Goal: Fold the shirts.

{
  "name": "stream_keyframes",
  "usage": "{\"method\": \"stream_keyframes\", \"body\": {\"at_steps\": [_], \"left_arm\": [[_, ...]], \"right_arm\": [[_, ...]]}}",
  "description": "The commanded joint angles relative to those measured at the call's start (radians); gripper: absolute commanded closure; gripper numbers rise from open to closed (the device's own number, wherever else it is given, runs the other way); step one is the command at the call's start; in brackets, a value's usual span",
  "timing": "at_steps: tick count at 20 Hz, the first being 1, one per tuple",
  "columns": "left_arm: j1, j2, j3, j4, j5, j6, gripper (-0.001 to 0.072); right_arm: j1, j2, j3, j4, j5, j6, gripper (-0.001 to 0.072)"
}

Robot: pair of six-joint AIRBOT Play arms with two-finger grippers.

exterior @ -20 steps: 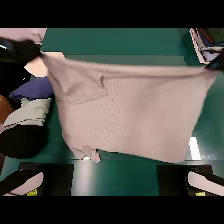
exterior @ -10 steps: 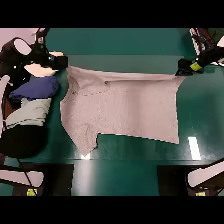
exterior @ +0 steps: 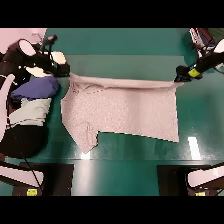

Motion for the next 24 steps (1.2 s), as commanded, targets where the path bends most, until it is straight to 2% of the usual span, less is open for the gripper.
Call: {"method": "stream_keyframes", "body": {"at_steps": [1,3,4,5,6,10,14,18,24], "left_arm": [[0.001,-0.002,-0.131,0.002,-0.009,0.002,0.0685],[0.001,-0.002,-0.179,0.01,-0.008,-0.024,0.0684],[0.001,-0.002,-0.181,0.018,-0.012,-0.043,0.0671],[0.001,0.001,-0.18,0.018,-0.016,-0.044,0.0423],[0.001,0.01,-0.174,0.018,-0.04,-0.053,0.0226],[0.001,0.129,-0.219,0.05,-0.183,-0.007,0.022],[0.001,0.389,-0.525,0.095,-0.197,-0.07,0.022],[0.001,0.605,-0.847,0.086,-0.089,-0.159,0.022],[0.0,0.623,-1.007,-0.106,0.091,-0.163,0.022]], "right_arm": [[0.024,0.07,-0.194,0.003,-0.107,-0.002,0.0701],[0.045,0.087,-0.252,0.004,-0.132,-0.002,0.0698],[0.049,0.086,-0.259,0.003,-0.13,-0.002,0.0592],[0.05,0.085,-0.258,0.007,-0.126,-0.002,0.0351],[0.05,0.09,-0.257,0.007,-0.111,-0.002,0.0306],[0.034,0.194,-0.259,-0.003,0.004,-0.028,0.0306],[0.02,0.365,-0.338,0.002,0.055,-0.028,0.0305],[0.011,0.517,-0.489,0.006,-0.004,-0.028,0.0306],[0.011,0.571,-0.548,0.008,-0.014,-0.028,0.0306]]}}
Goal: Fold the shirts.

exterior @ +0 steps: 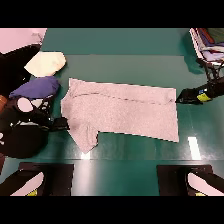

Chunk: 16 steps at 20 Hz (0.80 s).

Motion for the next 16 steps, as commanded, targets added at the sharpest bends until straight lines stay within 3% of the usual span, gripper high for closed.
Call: {"method": "stream_keyframes", "body": {"at_steps": [1,10,11,12,13,16], "left_arm": [[0.0,0.023,-0.078,-0.108,0.13,-0.013,0.022],[-0.003,0.023,-0.099,-0.135,0.159,0.017,0.0222],[-0.003,0.023,-0.108,-0.135,0.162,0.021,0.0245],[-0.003,0.023,-0.116,-0.13,0.161,0.023,0.039],[-0.003,0.022,-0.122,-0.13,0.165,0.031,0.0433],[-0.003,0.022,-0.124,-0.144,0.206,0.031,0.0434]], "right_arm": [[-0.001,0.025,-0.024,0.015,-0.004,0.0,0.0306],[-0.001,0.025,-0.024,0.079,0.0,0.001,0.0306],[-0.001,0.025,-0.024,0.079,-0.001,0.001,0.0306],[-0.001,0.025,-0.024,0.079,-0.003,0.002,0.0306],[-0.001,0.025,-0.024,0.08,-0.006,0.003,0.0306],[-0.001,0.025,-0.024,0.079,-0.013,0.006,0.0306]]}}
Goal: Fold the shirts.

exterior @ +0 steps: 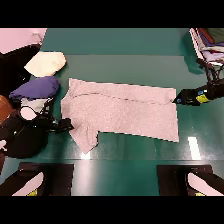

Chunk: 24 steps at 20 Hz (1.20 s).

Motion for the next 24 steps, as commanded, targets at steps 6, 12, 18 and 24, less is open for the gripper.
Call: {"method": "stream_keyframes", "body": {"at_steps": [6,12,18,24], "left_arm": [[0.036,0.006,0.071,0.078,-0.137,0.037,0.0186],[0.15,0.014,0.056,0.116,-0.141,0.044,0.0178],[0.147,0.014,-0.05,-0.119,0.002,0.13,0.0181],[0.147,0.014,-0.062,-0.153,0.033,0.157,0.0412]], "right_arm": [[-0.001,0.001,0.0,0.002,0.0,0.005,0.0306],[0.0,0.001,0.0,0.001,0.002,0.005,0.0306],[0.0,0.001,0.0,0.003,-0.015,0.005,0.0306],[0.0,0.001,0.0,0.004,-0.014,0.022,0.0306]]}}
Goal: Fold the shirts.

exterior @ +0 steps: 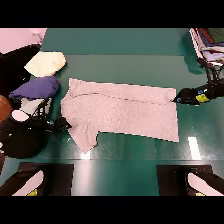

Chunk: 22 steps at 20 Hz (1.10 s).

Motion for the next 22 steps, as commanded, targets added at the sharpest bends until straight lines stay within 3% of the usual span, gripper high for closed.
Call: {"method": "stream_keyframes", "body": {"at_steps": [1,2,3,4,7,10,12,15,17,22], "left_arm": [[0.0,0.001,-0.006,-0.036,0.027,0.022,0.0412],[0.0,0.001,-0.006,-0.036,0.027,0.022,0.0414],[0.0,0.001,-0.006,-0.035,0.027,0.023,0.0578],[0.0,0.001,0.001,-0.035,0.023,0.032,0.0684],[0.0,0.002,0.086,0.002,-0.081,0.048,0.0687],[0.0,0.049,0.168,0.064,-0.152,0.048,0.0687],[0.0,0.077,0.2,0.063,-0.153,0.048,0.0686],[0.0,0.075,0.206,0.058,-0.142,0.047,0.0686],[0.0,0.075,0.206,0.056,-0.13,0.047,0.0686],[0.0,0.075,0.206,0.056,-0.129,0.047,0.0686]], "right_arm": [[0.0,0.001,0.0,0.001,0.001,0.007,0.0306],[0.0,0.001,0.0,0.001,0.006,0.007,0.0306],[0.0,0.001,0.0,0.0,0.015,0.007,0.0306],[-0.001,0.001,-0.001,-0.004,0.034,0.007,0.0306],[-0.043,0.006,-0.018,-0.046,0.117,0.007,0.0306],[-0.176,0.075,-0.2,-0.098,0.13,0.014,0.0301],[-0.297,0.123,-0.377,-0.104,0.117,0.014,0.0154],[-0.434,0.161,-0.616,0.013,0.04,-0.018,0.0163],[-0.448,0.176,-0.704,0.104,-0.057,-0.042,0.0219],[-0.35,0.103,-0.703,0.148,-0.17,-0.043,0.0281]]}}
